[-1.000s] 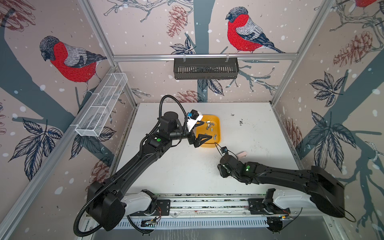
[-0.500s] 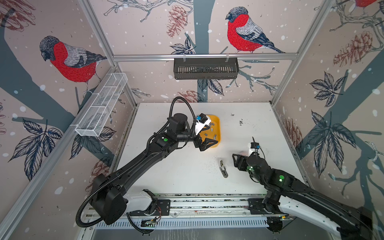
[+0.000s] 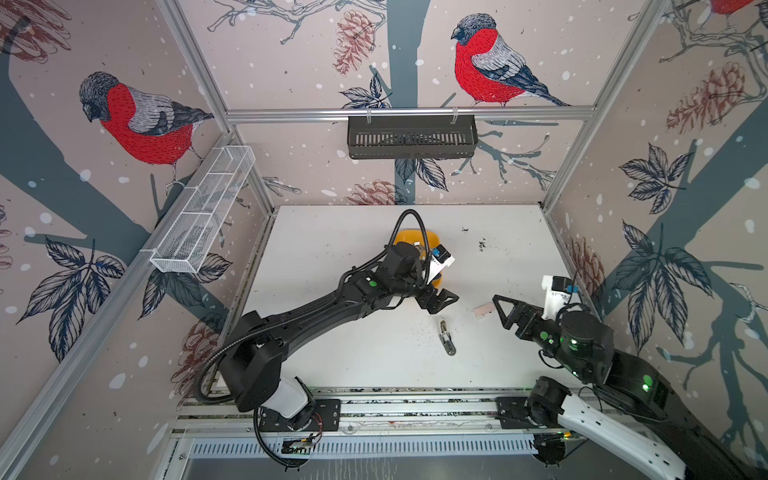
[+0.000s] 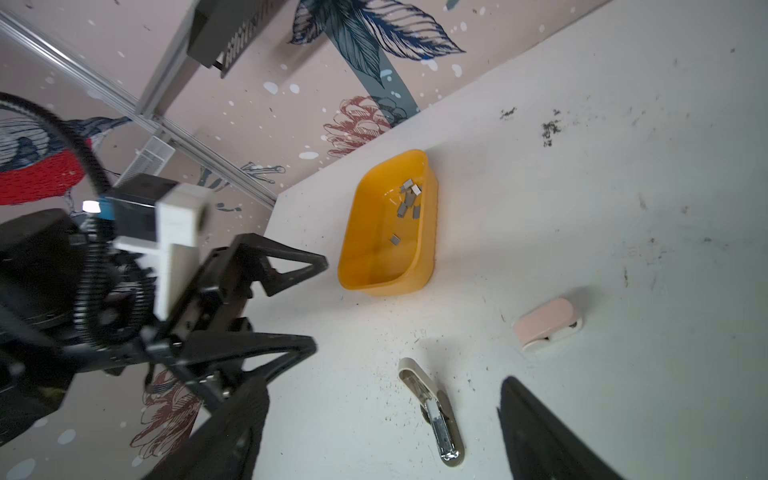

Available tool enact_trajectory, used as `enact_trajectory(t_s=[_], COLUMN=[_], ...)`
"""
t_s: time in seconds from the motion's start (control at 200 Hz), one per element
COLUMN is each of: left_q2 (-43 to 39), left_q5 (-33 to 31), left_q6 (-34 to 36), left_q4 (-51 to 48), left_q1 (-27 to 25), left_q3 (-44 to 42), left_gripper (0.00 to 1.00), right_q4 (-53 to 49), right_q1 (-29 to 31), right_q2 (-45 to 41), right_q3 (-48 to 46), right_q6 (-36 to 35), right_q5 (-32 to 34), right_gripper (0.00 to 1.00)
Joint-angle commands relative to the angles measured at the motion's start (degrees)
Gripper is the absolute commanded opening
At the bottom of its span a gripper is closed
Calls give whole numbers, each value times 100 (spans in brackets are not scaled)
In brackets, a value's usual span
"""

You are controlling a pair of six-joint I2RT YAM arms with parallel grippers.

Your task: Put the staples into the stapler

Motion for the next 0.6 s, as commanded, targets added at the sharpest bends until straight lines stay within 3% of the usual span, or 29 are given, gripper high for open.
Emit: enact_trajectory(t_s=[0.0, 0.18, 0.59], left_q2=[503, 1546, 3264], left_q5=[-811, -1197, -1211], left_q6=[-223, -75, 226], left_q4=[96, 29, -781], left_q1=[-276, -578, -750], left_q3=[443, 1192, 2696], left_gripper=[86, 83, 72], right_q4=[-899, -1246, -867], right_q1=[5, 32, 209], right_q2=[-28, -204, -1045], right_q3=[475, 546, -155], right_q6=[-527, -925, -1066], right_q5=[57, 247, 393], right_gripper=[96, 100, 100])
